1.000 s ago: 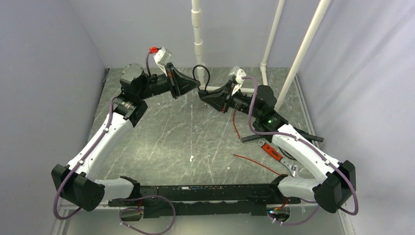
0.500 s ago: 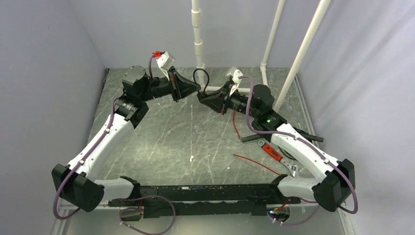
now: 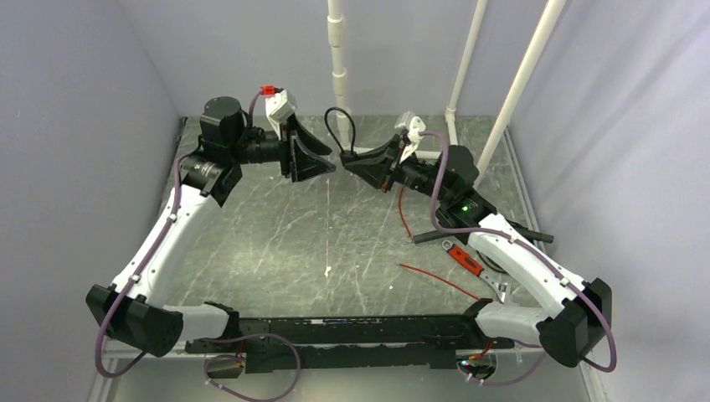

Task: Lock with the key
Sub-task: Lock the lock.

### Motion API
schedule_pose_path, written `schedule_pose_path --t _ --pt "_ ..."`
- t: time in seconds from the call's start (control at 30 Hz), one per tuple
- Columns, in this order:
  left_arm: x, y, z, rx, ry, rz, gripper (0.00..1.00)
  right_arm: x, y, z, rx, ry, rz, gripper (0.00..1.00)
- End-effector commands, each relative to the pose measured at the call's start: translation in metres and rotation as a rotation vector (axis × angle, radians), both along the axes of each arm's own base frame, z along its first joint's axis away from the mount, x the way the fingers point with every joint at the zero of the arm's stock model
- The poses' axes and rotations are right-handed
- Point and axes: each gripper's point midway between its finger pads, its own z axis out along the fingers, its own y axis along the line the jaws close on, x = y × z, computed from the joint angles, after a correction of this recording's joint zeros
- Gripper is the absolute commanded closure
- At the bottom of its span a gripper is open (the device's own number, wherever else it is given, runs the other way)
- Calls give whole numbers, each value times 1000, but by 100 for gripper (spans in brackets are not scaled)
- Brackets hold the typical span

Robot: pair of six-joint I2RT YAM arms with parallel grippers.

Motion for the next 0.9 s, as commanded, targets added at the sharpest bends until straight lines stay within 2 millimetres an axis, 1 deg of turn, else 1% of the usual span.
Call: schedule_pose_path --t 0.0,0.1,0.13,0.2,0.33,0.47,0.67,0.87 --pt "-28 5 22 -36 41 -221 33 -15 -8 54 94 -168 27 100" --pt "-29 4 34 -67 30 -256 23 -19 -6 50 88 -145 53 100" --pt "-28 3 37 -80 27 -250 22 -21 -5 49 86 -139 64 100" --pt "-27 2 44 -111 1 -239 21 -24 -3 48 82 -128 89 100" --pt "-18 -6 45 -120 45 -212 22 -32 2 47 76 -115 151 100" --pt "-10 -13 46 -141 61 -186 28 -36 7 45 64 -88 195 100" --pt "-19 -24 41 -143 92 -224 40 -36 13 45 62 -36 234 100" --pt "-22 -26 39 -158 122 -234 54 -38 16 42 57 3 264 100"
